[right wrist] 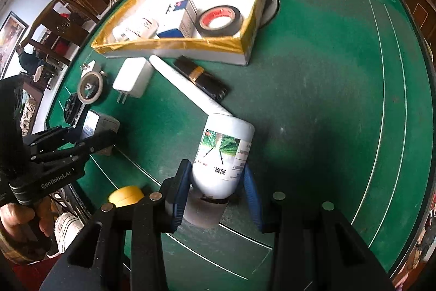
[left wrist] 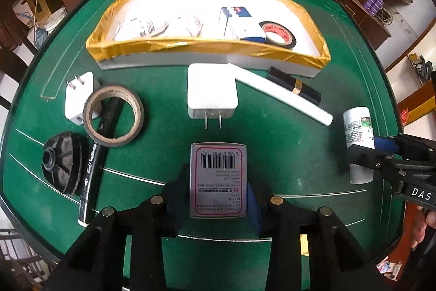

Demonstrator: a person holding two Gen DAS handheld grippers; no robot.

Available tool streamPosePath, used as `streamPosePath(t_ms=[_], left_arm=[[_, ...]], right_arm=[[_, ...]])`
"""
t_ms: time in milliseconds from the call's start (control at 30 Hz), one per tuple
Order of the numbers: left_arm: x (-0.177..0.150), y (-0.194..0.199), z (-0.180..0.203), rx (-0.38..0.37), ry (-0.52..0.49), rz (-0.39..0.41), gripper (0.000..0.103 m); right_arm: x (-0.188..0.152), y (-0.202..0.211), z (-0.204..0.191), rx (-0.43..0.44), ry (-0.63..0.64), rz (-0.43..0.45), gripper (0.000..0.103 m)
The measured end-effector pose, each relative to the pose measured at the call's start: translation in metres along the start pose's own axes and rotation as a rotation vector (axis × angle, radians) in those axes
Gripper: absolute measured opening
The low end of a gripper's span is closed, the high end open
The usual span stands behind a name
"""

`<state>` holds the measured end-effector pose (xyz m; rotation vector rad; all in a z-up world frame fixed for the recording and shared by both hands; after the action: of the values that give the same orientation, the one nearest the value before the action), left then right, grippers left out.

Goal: Organize rigid objects
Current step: 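Carry the box in the left tool and the bottle in the right tool over the tray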

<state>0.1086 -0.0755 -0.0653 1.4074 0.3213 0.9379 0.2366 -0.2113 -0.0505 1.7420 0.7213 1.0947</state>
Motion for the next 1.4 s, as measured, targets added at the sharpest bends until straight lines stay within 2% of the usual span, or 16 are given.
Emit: streamPosePath(t_ms=[567,967,1400], left_arm=[[0.022,0.020,-0.006,0.011,0.002,0.049,0.039],[0.035,0.017,-0.009,0.006,-0.009,0.038,0.039],[0.079,0.020,-0.021,-0.026,0.003,0.030,0.039]], right_arm=[[0.036,0.013,-0.010,-0.003,0.032,0.083,0.037],[0.053,0.015,-0.009,-0.009,0.021,0.107,0.037],[0.096,0.014,0.011,-0.062,0.009,0.136,0.037]])
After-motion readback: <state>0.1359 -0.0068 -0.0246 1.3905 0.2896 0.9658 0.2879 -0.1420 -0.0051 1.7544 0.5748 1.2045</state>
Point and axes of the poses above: each gripper's, at about its wrist camera, not at the fingertips, and y roughly against the way its jaws point, z to its right, x to its top, the point moved 4 cm from there along -y, roughly the way its jaws point, and after that the axes turned 13 degrees about y, right-handed, at the moved point
